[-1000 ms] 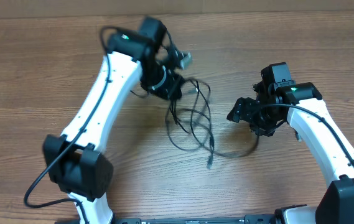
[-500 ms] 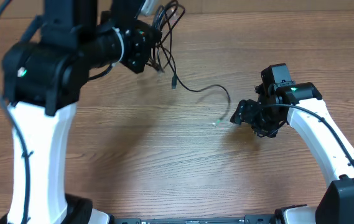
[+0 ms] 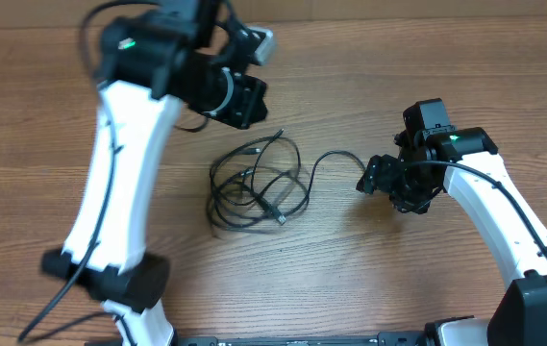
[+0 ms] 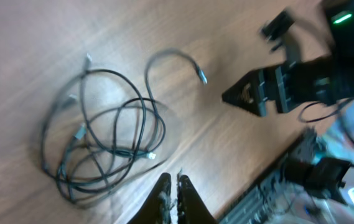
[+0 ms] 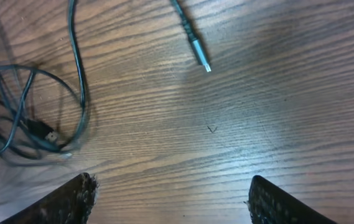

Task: Untangle cables

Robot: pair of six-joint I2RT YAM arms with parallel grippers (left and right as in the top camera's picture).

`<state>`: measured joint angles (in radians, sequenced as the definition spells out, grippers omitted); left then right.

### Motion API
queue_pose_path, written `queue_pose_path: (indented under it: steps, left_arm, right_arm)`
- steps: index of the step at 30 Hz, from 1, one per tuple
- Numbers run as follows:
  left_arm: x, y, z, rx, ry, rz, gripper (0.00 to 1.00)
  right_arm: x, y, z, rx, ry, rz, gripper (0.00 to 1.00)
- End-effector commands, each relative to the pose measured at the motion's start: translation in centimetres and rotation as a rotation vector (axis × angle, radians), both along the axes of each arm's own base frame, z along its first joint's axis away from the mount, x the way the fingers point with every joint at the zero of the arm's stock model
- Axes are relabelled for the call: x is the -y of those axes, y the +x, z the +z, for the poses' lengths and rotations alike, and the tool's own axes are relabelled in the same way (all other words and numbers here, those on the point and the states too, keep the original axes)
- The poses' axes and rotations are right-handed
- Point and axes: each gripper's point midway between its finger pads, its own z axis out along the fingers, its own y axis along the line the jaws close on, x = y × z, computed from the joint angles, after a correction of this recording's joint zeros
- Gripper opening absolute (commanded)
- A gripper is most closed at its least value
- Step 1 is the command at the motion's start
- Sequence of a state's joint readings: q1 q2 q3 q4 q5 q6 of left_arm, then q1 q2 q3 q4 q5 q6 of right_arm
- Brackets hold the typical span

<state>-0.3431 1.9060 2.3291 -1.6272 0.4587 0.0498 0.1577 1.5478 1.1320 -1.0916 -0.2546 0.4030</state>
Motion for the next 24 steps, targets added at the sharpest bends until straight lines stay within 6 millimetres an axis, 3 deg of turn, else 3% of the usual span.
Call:
queue_pose_path:
  steps: [1, 4, 8, 11, 18, 24]
  left_arm:
    - [1.8, 0.1, -3.4, -0.108, 0.035, -0.030, 0.04]
    - [2.1, 0.4, -5.1, -0.136, 0.080, -0.034, 0.05]
    - [-0.6, 1.6, -6.5, -0.124, 0.237, 0.082, 0.12]
    - [-1.7, 1.6, -6.9, -0.124, 0.298, 0.105, 0.30]
    - [-0.1, 0.5, -6.9, -0.162, 0.247, 0.062, 0.61]
    - [0.6, -0.5, -9.1, -0.219, 0.278, 0.040, 0.69]
  right_arm:
    - [0.2, 0.4, 0.2, 0.014, -0.009, 0.004, 0.77]
    - [0.2, 0.4, 0.2, 0.014, -0.009, 0.004, 0.79]
    - [0.2, 0.4, 0.2, 0.014, -0.009, 0.004, 0.80]
    - [0.2, 0.4, 0.2, 0.014, -0.009, 0.004, 0.80]
    - [0.2, 0.4, 0.2, 0.014, -0.009, 0.004, 0.80]
    - [0.2, 0.4, 0.2, 0.014, -0.009, 0.004, 0.80]
